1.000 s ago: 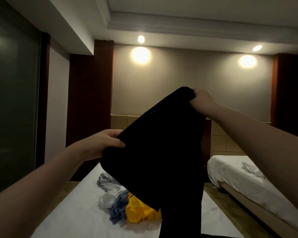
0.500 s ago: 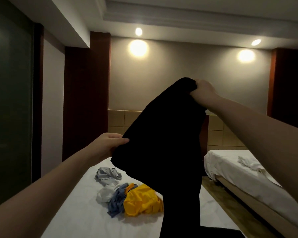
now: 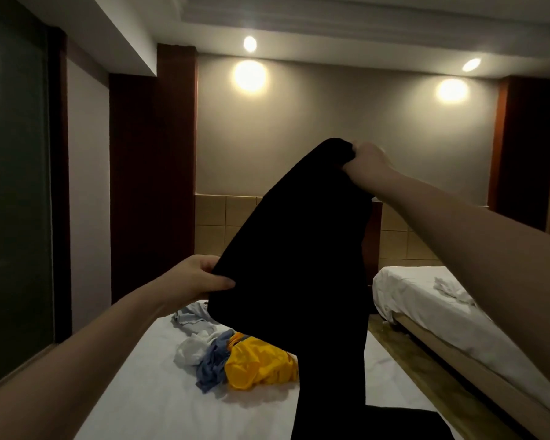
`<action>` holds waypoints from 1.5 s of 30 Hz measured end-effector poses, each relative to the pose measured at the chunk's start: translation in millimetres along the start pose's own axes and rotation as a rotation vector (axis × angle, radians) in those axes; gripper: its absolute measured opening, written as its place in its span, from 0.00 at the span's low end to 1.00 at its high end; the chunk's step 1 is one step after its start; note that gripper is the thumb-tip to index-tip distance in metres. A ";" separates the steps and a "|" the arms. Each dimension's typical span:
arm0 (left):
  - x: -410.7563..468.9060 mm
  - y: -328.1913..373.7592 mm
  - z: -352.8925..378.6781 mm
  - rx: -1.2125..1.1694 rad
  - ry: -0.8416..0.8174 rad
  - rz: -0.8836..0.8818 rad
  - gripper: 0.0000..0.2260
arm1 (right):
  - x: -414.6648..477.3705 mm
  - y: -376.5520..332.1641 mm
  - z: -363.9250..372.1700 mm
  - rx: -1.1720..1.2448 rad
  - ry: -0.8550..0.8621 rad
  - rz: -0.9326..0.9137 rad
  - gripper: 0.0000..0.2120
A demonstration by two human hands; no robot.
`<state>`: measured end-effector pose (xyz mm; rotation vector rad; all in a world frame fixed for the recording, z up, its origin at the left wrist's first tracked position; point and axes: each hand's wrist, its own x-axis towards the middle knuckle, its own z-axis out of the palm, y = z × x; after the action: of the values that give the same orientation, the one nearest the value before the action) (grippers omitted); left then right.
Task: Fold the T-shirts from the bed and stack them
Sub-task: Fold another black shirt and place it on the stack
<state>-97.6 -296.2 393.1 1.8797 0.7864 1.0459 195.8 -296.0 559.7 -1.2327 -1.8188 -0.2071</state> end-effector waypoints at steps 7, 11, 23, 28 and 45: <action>3.2 -7.9 5.5 0.104 -0.053 -0.068 0.18 | -3.3 6.7 5.3 -0.011 -0.014 -0.006 0.08; 1.9 -13.9 2.5 0.075 -0.115 -0.082 0.22 | -3.2 14.6 9.1 -0.023 0.022 0.036 0.11; 1.4 -49.0 -21.9 0.099 0.193 -0.181 0.43 | 0.1 27.9 23.7 0.036 -0.124 0.014 0.12; 4.7 -41.8 -1.7 0.154 0.055 -0.301 0.46 | -5.9 22.5 28.1 0.147 -0.353 0.022 0.06; 60.6 -7.4 111.2 0.038 0.408 -0.048 0.07 | -1.1 32.4 45.6 0.149 -0.527 0.065 0.07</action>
<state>27.1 -283.4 373.8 1.6893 1.0827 1.4152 195.7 -254.8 521.9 -1.3188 -2.1845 0.3161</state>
